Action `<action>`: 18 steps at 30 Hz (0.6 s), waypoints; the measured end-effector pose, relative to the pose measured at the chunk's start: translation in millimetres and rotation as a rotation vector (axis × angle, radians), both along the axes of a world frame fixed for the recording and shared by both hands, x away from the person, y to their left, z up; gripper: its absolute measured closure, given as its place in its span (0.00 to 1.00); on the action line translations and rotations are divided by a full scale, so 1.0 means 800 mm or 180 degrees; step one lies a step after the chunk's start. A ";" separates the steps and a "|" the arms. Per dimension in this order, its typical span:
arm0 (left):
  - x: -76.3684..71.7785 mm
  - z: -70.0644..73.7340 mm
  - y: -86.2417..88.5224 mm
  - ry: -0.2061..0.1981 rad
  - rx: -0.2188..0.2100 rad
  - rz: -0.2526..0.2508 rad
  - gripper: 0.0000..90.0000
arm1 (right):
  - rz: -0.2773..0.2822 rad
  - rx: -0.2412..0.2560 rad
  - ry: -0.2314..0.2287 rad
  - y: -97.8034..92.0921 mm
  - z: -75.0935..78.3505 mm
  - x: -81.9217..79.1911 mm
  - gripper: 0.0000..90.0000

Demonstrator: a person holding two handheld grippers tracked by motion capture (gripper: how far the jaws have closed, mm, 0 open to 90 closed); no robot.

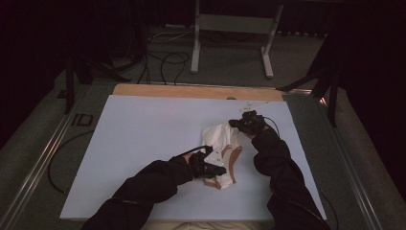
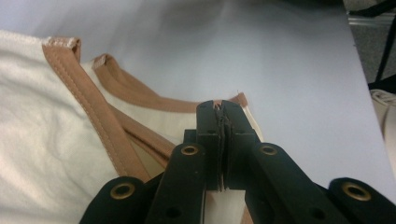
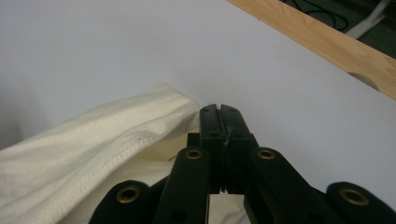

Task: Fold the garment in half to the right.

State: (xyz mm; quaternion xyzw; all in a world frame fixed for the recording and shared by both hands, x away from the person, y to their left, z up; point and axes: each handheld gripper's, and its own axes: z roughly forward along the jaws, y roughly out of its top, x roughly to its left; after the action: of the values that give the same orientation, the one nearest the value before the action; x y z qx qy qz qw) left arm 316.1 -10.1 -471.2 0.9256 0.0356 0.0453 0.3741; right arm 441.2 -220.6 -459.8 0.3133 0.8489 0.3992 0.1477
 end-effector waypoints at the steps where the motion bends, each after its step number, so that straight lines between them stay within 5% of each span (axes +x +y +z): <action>1: 0.000 -0.001 -0.003 -0.0006 0.0025 -0.0009 0.98 | -0.0021 -0.0005 0.0015 -0.001 -0.001 0.000 1.00; 18: 0.004 -0.011 -0.045 0.0078 0.0149 -0.0014 0.98 | -0.0179 0.0060 0.0156 -0.031 -0.028 0.008 0.99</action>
State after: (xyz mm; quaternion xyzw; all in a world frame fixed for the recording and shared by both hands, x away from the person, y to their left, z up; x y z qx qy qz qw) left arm 319.2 -46.1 -480.3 0.9347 0.0371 0.0340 0.3519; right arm 447.8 -245.5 -482.6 0.3481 0.8393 0.3951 0.1352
